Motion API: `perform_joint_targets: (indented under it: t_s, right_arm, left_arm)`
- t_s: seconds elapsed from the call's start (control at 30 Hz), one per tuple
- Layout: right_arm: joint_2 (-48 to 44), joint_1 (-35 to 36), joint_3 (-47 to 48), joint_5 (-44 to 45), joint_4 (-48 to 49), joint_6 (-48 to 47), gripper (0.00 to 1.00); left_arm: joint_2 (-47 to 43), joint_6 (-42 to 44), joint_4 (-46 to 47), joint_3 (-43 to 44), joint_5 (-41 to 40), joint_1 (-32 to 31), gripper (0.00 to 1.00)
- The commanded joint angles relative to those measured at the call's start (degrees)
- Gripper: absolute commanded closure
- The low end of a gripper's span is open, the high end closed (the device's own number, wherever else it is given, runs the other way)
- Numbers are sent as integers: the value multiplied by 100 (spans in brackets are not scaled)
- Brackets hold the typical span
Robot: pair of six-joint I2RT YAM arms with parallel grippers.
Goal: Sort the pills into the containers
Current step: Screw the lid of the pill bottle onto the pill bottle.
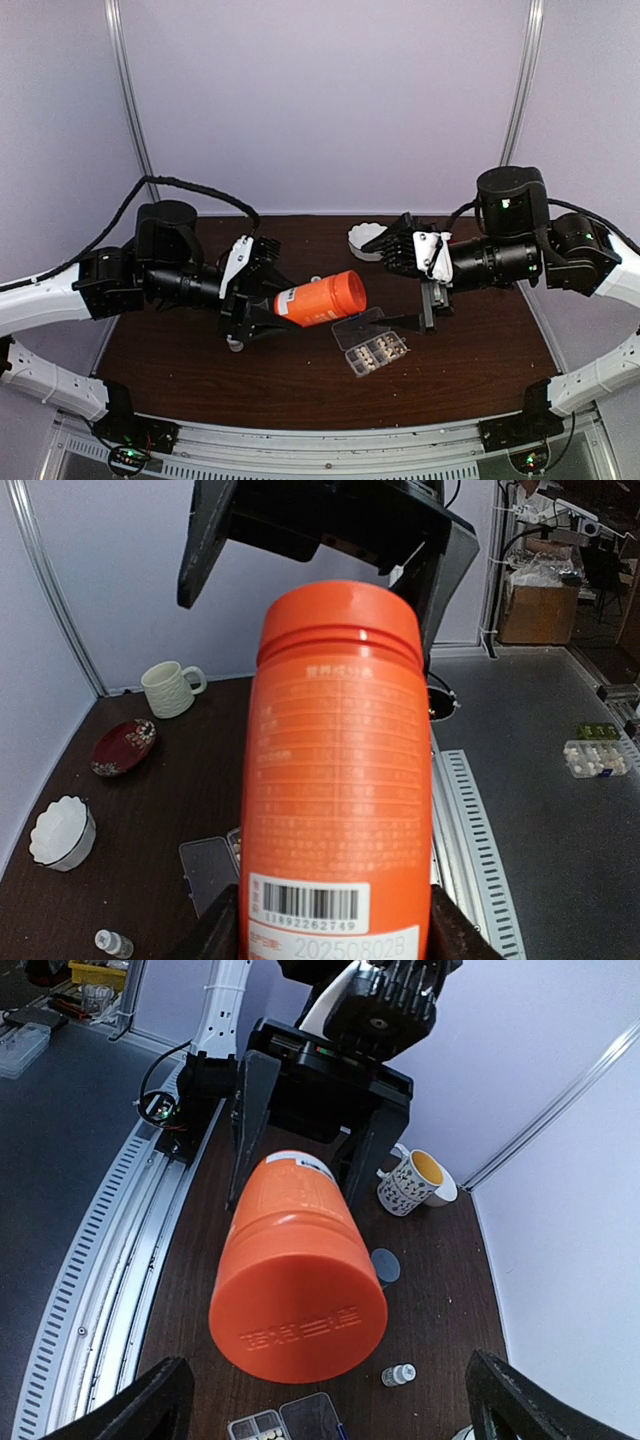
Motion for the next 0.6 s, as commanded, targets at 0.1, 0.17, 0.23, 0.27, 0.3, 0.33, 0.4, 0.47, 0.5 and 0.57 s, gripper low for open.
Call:
perform_joint_targets:
  t_s: [0.1, 0.17, 0.23, 0.27, 0.3, 0.33, 0.4, 0.47, 0.5, 0.57]
  right_arm:
    - [154, 223, 301, -1, -100, -473, 4]
    - [187, 254, 308, 34, -70, -473, 8]
    - [218, 277, 316, 42, -16, -472, 13]
    - [227, 289, 316, 32, 23, -460, 14]
    - [238, 297, 310, 17, 65, -437, 16]
    - [257, 296, 308, 4, 91, -430, 17]
    - [303, 312, 329, -11, 127, -428, 19]
    - [352, 325, 347, -9, 127, -428, 22]
    - [367, 327, 356, -5, 132, -424, 23]
    - [397, 335, 381, -8, 137, -427, 26]
  left_arm:
    - [37, -295, 75, 164, 279, 10, 100]
    - [49, -280, 61, 174, 285, 17, 100]
    - [50, -264, 59, 174, 297, 12, 100]
    - [51, -269, 56, 174, 299, 11, 100]
    - [56, -262, 49, 182, 303, 10, 100]
    - [58, -261, 51, 183, 307, 17, 100]
    - [61, -260, 53, 183, 319, 12, 100]
    - [59, -251, 50, 190, 317, 11, 100]
    - [63, -252, 55, 188, 323, 15, 100]
    - [59, -249, 42, 192, 318, 17, 100]
